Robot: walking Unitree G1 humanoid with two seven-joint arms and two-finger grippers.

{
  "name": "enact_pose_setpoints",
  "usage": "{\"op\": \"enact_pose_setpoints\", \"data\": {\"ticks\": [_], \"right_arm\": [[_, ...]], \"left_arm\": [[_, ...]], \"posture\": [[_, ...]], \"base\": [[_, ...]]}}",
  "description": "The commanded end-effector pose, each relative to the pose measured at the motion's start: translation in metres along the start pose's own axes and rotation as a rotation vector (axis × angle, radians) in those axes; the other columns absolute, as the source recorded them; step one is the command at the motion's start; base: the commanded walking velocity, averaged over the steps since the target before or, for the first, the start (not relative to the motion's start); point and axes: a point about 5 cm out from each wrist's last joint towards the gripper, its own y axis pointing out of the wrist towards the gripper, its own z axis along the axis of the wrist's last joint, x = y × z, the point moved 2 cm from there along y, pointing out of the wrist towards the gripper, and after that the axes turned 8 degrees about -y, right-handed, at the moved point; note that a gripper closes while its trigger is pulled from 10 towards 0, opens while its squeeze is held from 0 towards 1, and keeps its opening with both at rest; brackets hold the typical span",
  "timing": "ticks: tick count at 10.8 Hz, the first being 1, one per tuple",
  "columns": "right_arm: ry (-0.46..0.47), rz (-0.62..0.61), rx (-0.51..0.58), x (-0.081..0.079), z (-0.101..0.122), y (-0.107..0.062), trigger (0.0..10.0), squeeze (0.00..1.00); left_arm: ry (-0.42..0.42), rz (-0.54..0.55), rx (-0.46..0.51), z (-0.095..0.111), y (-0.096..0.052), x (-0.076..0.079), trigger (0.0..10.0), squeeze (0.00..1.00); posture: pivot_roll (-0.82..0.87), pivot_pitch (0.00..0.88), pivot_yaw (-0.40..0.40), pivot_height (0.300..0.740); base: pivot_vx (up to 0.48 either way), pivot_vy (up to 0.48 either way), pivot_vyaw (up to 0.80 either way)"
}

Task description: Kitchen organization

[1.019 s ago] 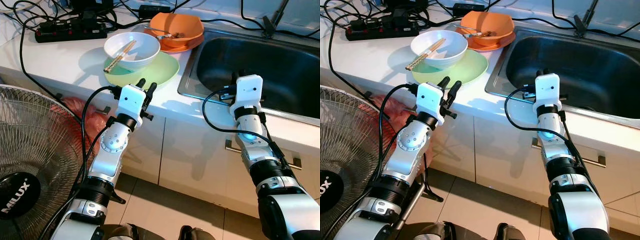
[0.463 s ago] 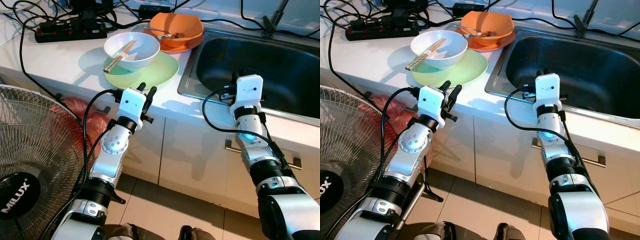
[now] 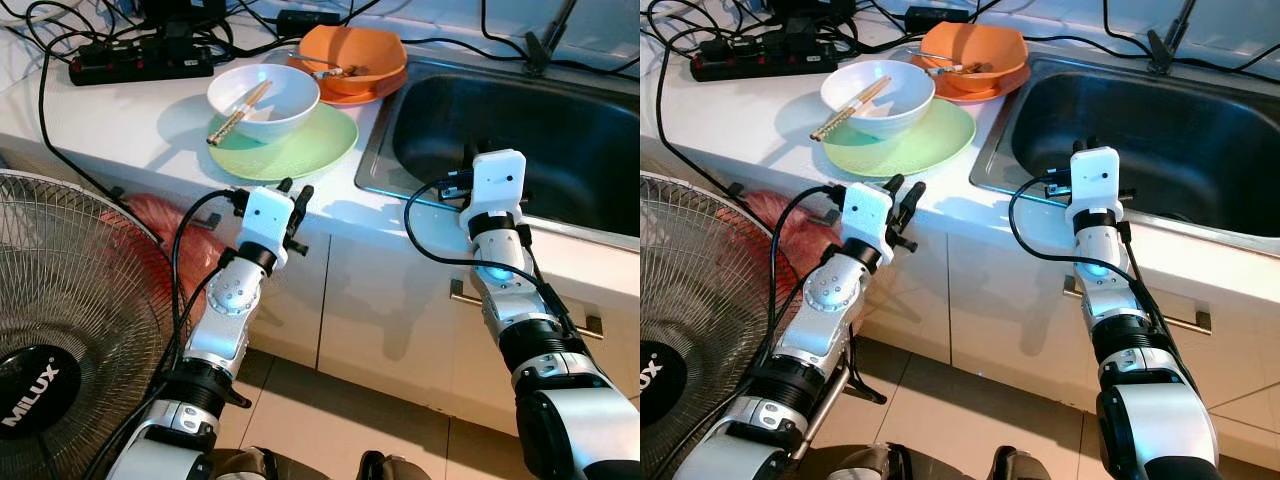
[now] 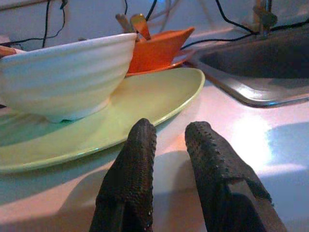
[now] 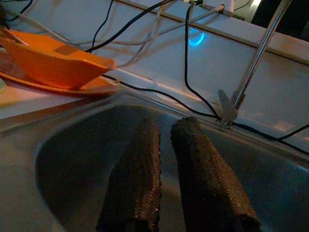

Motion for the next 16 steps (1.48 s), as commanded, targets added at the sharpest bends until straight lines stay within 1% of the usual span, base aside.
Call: {"op": "enact_pose_setpoints", "data": {"ticks": [1,2,3,4,5,6,7,8,9,10,11,12,13,14,15,16], "right_arm": [[0.005,-0.013,-0.008,0.001,-0.002,-0.001,10.0,0.00],[0.005,-0.028,0.007,0.005,0.002,0.001,10.0,0.00],[-0.001,-0.079,0.056,0.019,0.012,0.007,10.0,0.00],[-0.012,-0.119,0.076,0.032,0.016,0.008,10.0,0.00],[-0.036,-0.164,0.090,0.047,0.017,0.006,10.0,0.00],[-0.062,-0.196,0.083,0.061,0.012,-0.001,10.0,0.00],[-0.098,-0.216,0.063,0.072,0.003,-0.012,10.0,0.00],[-0.144,-0.251,0.026,0.087,-0.009,-0.026,10.0,0.00],[-0.185,-0.307,-0.004,0.104,-0.016,-0.038,10.0,0.00],[-0.263,-0.409,-0.032,0.135,-0.020,-0.057,10.0,0.00],[-0.314,-0.499,-0.051,0.160,-0.019,-0.073,10.0,0.00],[-0.353,-0.562,-0.066,0.175,-0.017,-0.084,10.0,0.00],[-0.446,-0.672,-0.131,0.205,-0.020,-0.113,10.0,0.00],[-0.504,-0.733,-0.229,0.219,-0.033,-0.141,10.0,0.00],[-0.545,-0.783,-0.323,0.225,-0.043,-0.164,10.0,0.00],[-0.576,-0.872,-0.452,0.234,-0.057,-0.196,10.0,0.00]], "left_arm": [[-0.001,0.018,0.000,-0.002,-0.003,-0.004,10.0,0.00],[0.002,0.020,0.018,0.002,-0.002,-0.005,10.0,0.00],[0.006,0.023,0.039,0.006,-0.003,-0.006,10.0,0.00],[0.003,0.025,0.041,0.005,-0.007,-0.005,10.0,0.00],[-0.001,0.026,0.032,0.000,-0.012,-0.003,10.0,0.00],[-0.006,0.027,0.016,-0.005,-0.018,-0.002,10.0,0.00],[-0.007,0.032,0.003,-0.009,-0.025,-0.001,10.0,0.00],[0.002,0.037,-0.012,-0.014,-0.032,-0.003,10.0,0.00],[0.009,0.045,-0.025,-0.017,-0.038,-0.006,10.0,0.00],[0.008,0.066,-0.036,-0.020,-0.046,-0.011,10.0,0.00],[0.022,0.079,-0.053,-0.024,-0.053,-0.014,10.0,0.00],[0.028,0.089,-0.064,-0.026,-0.058,-0.015,10.0,0.00],[0.038,0.120,-0.092,-0.032,-0.069,-0.021,10.0,0.00],[0.043,0.144,-0.127,-0.041,-0.081,-0.025,10.0,0.00],[0.047,0.163,-0.151,-0.046,-0.089,-0.027,10.0,0.00],[0.050,0.187,-0.177,-0.052,-0.098,-0.030,10.0,0.00]], "posture": [[0.04,0.107,-0.008,0.740],[0.04,0.104,-0.006,0.740],[0.03,0.103,-0.004,0.740],[0.02,0.103,-0.004,0.740],[0.02,0.103,-0.004,0.740],[0.01,0.105,-0.002,0.740],[0.00,0.108,-0.001,0.740],[0.00,0.113,-0.001,0.740],[-0.01,0.121,0.000,0.740],[-0.02,0.133,0.002,0.740],[-0.03,0.148,0.004,0.740],[-0.03,0.156,0.004,0.740],[-0.04,0.166,0.006,0.740],[-0.05,0.176,0.006,0.740],[-0.05,0.182,0.008,0.740],[-0.05,0.185,0.007,0.740]], "base": [[0.000,0.000,0.00],[0.000,0.000,0.00],[0.000,0.000,0.00],[0.000,0.000,0.00],[0.000,0.000,0.00],[0.000,0.000,0.00],[0.000,0.000,0.00],[0.000,0.000,0.00],[0.000,0.000,0.00],[0.000,0.000,0.00],[0.000,0.000,0.00],[0.000,0.000,0.00],[0.000,0.000,0.00],[0.000,0.000,0.00],[0.000,0.000,0.00],[0.000,0.000,0.00]]}}
